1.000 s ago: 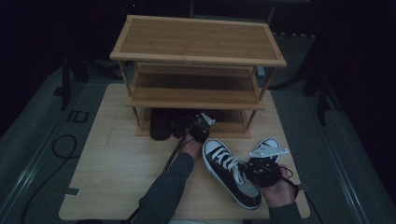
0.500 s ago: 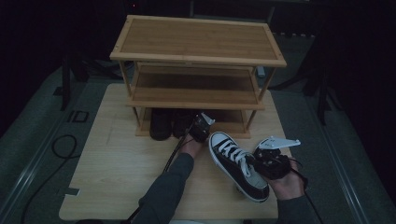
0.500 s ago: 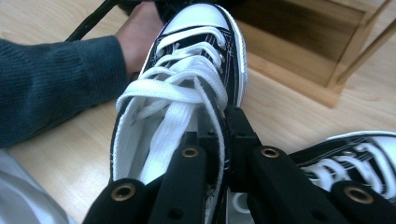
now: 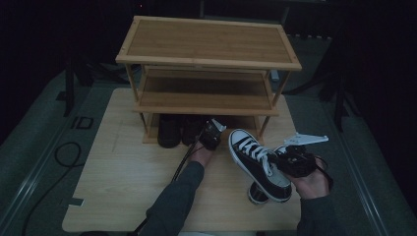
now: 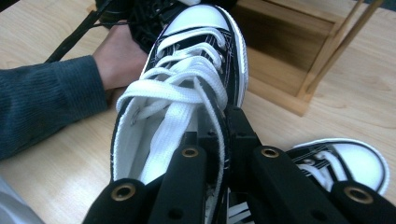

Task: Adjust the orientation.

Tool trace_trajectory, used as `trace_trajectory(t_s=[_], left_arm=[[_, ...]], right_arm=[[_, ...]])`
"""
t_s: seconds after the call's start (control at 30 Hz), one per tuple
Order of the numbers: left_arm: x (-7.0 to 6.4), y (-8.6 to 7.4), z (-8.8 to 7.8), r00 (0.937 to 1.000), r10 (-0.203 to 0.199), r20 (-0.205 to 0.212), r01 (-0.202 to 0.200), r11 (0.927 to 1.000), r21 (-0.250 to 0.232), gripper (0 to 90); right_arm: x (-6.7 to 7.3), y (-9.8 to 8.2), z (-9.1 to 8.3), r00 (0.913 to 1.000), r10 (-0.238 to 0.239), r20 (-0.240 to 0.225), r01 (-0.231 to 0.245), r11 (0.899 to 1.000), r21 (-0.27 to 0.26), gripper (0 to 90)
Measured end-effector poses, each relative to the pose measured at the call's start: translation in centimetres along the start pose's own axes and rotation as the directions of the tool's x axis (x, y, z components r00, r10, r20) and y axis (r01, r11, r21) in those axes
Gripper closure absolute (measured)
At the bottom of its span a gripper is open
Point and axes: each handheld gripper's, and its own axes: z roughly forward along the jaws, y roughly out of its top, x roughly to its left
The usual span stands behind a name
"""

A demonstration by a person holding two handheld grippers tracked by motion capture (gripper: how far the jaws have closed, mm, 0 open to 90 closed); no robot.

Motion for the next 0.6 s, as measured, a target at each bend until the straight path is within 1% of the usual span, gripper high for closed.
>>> trace_trajectory(t_s=[0.13,0.27,0.3,0.47,0.53,0.6], left_arm=[[0.0,0.0,0.0,1.0,0.0,-0.001,0.0,1.0,-0.001,90.0],[0.0,0.0,0.0,1.0,-0.004,-0.001,0.004,1.0,-0.005,90.0],[0.0,0.0,0.0,1.0,-0.005,-0.001,0.005,1.0,-0.006,90.0],[0.0,0.0,0.0,1.0,-0.008,-0.002,0.008,0.9999,-0.008,90.0],[0.0,0.0,0.0,1.0,-0.001,-0.001,0.001,1.0,-0.002,90.0],[0.0,0.0,0.0,1.0,-0.001,0.001,0.001,1.0,-0.002,90.0]], right_arm=[[-0.6,0.4,-0.4,1.0,-0.003,0.009,0.003,1.0,-0.006,87.1],[-1.3,0.9,-0.7,1.0,0.001,0.0,-0.001,1.0,-0.016,87.1],[-1.5,1.0,-0.8,1.0,-0.004,-0.002,0.004,1.0,-0.016,87.1],[-1.8,1.7,-1.0,0.9997,-0.019,-0.016,0.018,1.0,-0.02,87.1],[-1.9,2.1,-1.2,0.9994,-0.024,-0.024,0.023,0.999,-0.023,87.1],[-2.0,2.4,-1.3,0.9993,-0.028,-0.026,0.027,0.999,-0.03,87.1]])
